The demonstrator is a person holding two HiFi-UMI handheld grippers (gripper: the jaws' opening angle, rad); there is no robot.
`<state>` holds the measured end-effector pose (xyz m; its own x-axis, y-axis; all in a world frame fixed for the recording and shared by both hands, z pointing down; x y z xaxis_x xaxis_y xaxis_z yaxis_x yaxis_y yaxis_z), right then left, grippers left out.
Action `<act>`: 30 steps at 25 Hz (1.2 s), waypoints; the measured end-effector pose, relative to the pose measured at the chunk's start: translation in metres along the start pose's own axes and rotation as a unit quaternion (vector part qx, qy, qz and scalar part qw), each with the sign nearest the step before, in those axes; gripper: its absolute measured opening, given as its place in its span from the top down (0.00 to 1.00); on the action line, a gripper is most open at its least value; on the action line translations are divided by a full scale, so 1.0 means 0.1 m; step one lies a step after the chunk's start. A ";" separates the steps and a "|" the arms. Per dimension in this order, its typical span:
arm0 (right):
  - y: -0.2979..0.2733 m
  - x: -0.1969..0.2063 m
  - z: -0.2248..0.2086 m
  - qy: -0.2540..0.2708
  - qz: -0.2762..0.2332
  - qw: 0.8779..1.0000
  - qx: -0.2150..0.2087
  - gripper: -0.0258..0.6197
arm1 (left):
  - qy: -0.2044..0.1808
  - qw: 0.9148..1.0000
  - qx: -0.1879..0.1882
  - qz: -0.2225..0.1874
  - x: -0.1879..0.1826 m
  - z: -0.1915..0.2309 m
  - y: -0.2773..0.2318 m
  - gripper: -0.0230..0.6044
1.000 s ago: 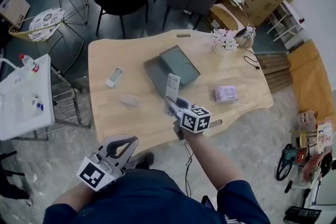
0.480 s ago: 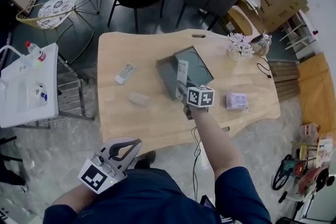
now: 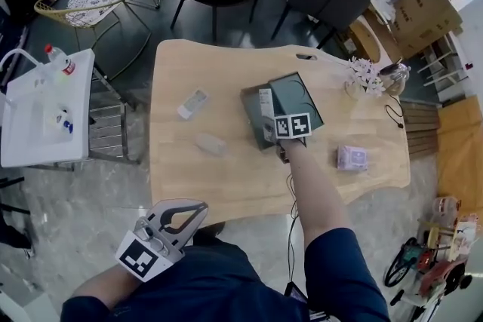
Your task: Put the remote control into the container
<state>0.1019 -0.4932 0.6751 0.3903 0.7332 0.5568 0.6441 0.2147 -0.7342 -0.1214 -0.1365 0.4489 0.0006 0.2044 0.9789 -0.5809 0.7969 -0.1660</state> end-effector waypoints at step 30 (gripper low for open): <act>-0.58 0.12 -0.22 0.007 0.147 0.989 0.027 0.64 | 0.023 0.999 0.002 0.041 0.24 0.07 0.04 0.91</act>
<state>0.0836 -0.5111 0.7323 0.5646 0.7606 0.3204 0.4657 0.0269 -0.8845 -0.1291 -0.1327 0.4723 -0.0104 0.2948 0.9555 -0.5837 0.7741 -0.2452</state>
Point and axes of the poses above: the fingertips, and each gripper's own axes: y backward along the fingers, z to its left, x out of its underside, the point moved 9 cm from there along y, backward along the fingers, and after that the axes turned 6 degrees about -x, right-handed, at the moved point
